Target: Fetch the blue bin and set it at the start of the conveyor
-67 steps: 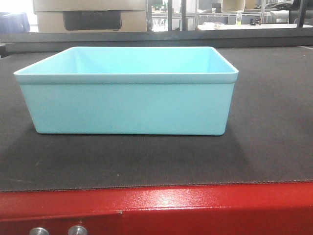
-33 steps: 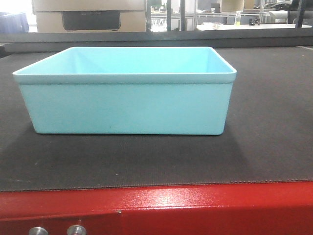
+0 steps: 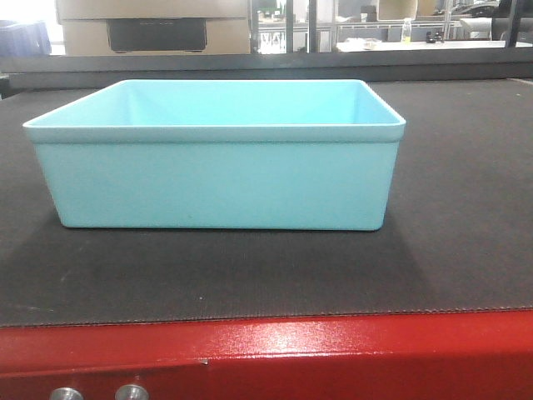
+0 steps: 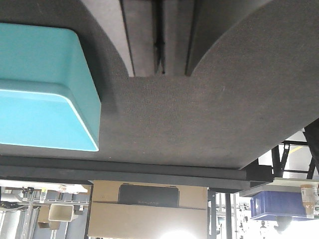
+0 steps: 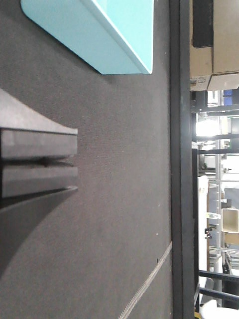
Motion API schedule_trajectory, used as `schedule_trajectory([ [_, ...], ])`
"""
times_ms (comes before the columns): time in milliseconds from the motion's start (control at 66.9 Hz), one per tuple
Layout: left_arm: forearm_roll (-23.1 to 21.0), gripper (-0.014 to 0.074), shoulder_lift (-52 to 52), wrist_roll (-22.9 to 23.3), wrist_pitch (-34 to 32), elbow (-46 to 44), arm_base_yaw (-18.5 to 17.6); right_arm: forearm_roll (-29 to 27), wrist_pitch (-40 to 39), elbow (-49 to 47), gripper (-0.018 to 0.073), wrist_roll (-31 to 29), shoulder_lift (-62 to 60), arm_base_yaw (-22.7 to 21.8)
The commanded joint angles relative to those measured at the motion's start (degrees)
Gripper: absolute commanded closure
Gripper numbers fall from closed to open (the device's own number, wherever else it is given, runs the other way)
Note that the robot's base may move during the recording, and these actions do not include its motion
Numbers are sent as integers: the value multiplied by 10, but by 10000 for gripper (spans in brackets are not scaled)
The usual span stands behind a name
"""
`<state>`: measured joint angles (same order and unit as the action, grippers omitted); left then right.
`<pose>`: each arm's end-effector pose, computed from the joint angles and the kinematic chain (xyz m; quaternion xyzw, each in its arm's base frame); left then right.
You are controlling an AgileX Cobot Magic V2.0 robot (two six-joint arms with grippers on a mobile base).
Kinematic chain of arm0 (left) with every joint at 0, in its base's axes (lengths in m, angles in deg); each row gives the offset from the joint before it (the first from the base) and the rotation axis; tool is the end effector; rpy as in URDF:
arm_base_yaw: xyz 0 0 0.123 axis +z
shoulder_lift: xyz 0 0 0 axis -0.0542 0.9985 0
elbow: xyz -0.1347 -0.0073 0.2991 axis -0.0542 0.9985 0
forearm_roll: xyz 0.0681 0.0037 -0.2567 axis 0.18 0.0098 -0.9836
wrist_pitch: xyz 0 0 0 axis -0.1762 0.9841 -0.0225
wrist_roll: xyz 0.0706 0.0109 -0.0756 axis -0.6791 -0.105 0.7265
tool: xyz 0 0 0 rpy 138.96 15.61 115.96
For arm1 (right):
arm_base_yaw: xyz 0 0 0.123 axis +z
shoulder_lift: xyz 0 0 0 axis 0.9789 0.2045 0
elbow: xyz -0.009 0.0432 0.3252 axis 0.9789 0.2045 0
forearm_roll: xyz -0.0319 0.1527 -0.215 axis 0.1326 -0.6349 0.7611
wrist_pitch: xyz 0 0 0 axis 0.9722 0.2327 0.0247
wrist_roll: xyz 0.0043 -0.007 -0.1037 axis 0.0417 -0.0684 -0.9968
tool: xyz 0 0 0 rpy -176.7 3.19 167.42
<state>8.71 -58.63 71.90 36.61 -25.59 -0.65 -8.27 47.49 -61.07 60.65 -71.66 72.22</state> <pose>0.0406 0.0019 0.2074 -0.0249 0.6999 0.0064 0.7138 0.0450 -0.0042 0.2139 0.0526 0.7076 -0.0177 0.7044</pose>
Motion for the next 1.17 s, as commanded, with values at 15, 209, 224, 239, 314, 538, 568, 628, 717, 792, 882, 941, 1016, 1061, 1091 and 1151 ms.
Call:
schedule_trajectory([
  [15, -3, 707, -3, -2, -16, -1, 2, -2, -18, 11, 721, -5, -39, -4],
  [209, -3, 707, -3, -2, -15, -1, 2, -2, -5, 11, 721, -5, -39, -5],
  [224, -3, 707, -3, -2, -15, -1, 2, -2, -5, 11, 721, -5, -39, -5],
  [239, -3, 707, -3, -2, -15, -1, 2, -2, -5, 11, 721, -5, -39, -5],
  [314, -3, 707, -3, -2, -15, -1, 2, -2, -5, 11, 721, -5, -39, -5],
  [538, -3, 707, -3, -2, -15, -1, 2, -2, -6, 11, 721, -5, -39, -5],
  [568, -3, 707, -3, -2, -15, -1, 2, -2, -6, 11, 721, -5, -39, -5],
  [628, -3, 707, -3, -2, -15, -1, 2, -2, -6, 11, 721, -5, -39, -5],
  [717, -3, 707, -3, -2, -15, -1, 2, -2, -6, 11, 721, -5, -39, -5],
  [792, -3, 707, -3, -2, -15, -1, 2, -2, -6, 11, 721, -5, -39, -5],
  [882, -3, 707, -3, -2, -15, -1, 2, -2, -6, 11, 721, -5, -39, -5],
  [941, -3, 707, -3, -2, -15, -1, 2, -2, -6, 11, 721, -5, -39, -5],
  [1016, -3, 707, -3, -2, -15, -1, 2, -2, -6, 11, 721, -5, -39, -5],
  [1061, -3, 707, -3, -2, -15, -1, 2, -2, -6, 11, 721, -5, -39, -5],
  [1091, -3, 707, -3, -2, -15, -1, 2, -2, -6, 11, 721, -5, -39, -5],
  [1151, -3, 707, -3, -2, -15, -1, 2, -2, -6, 11, 721, -5, -39, -5],
])
